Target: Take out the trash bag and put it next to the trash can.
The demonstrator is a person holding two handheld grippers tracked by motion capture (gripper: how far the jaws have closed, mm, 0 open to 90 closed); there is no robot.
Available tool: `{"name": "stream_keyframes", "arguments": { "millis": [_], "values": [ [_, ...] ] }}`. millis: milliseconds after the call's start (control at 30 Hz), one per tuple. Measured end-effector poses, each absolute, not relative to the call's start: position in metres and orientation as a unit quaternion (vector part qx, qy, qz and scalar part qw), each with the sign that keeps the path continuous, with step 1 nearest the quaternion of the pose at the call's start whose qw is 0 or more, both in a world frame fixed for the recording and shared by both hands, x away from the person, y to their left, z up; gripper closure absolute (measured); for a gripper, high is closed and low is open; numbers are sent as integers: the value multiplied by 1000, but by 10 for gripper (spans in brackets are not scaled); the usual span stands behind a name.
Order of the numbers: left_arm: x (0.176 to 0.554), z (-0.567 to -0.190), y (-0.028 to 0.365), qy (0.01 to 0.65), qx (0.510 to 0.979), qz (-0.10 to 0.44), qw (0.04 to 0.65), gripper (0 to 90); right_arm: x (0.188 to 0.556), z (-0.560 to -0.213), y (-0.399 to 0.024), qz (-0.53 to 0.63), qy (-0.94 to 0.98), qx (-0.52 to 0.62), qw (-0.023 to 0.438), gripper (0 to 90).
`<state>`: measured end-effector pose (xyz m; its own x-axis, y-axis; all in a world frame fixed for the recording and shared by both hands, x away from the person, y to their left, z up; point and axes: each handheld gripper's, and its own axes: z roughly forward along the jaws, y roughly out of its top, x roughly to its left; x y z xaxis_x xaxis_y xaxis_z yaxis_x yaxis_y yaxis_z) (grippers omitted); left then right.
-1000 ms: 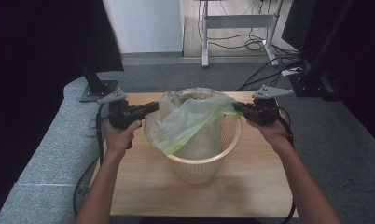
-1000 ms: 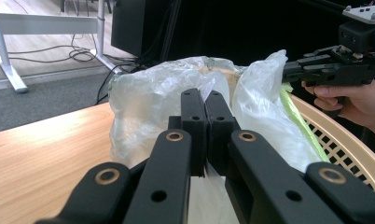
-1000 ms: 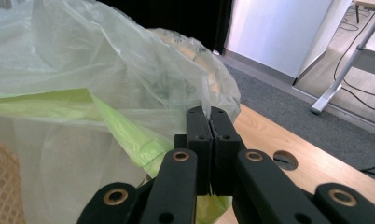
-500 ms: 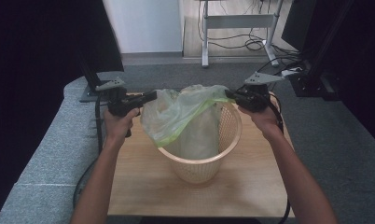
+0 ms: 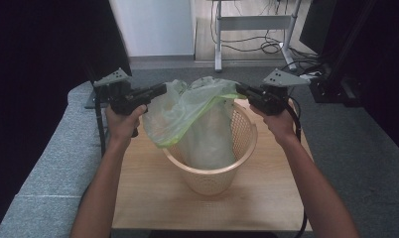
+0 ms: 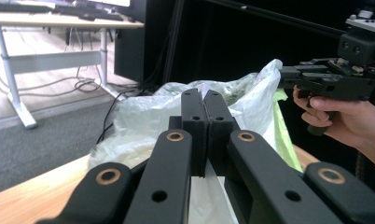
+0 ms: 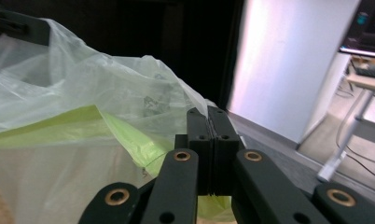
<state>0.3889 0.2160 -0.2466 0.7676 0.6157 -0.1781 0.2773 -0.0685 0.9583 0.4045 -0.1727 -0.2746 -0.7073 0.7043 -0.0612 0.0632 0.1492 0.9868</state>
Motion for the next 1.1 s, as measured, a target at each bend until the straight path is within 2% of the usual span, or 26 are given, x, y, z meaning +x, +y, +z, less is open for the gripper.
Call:
{"name": "stream_keyframes", "arguments": {
  "millis": [200, 567, 933, 1100],
  "values": [
    [365, -237, 207, 291, 723, 143, 609, 892, 380, -266, -173, 609, 706, 253, 259, 890],
    [341, -248, 188, 272, 740, 117, 604, 890, 348, -270, -161, 616, 729, 219, 200, 886],
    [343, -259, 161, 251, 754, 77, 602, 888, 352, -280, -130, 606, 760, 174, 159, 881],
    [344, -263, 149, 243, 763, 66, 596, 886, 354, -285, -117, 603, 770, 152, 140, 846]
  ]
}}
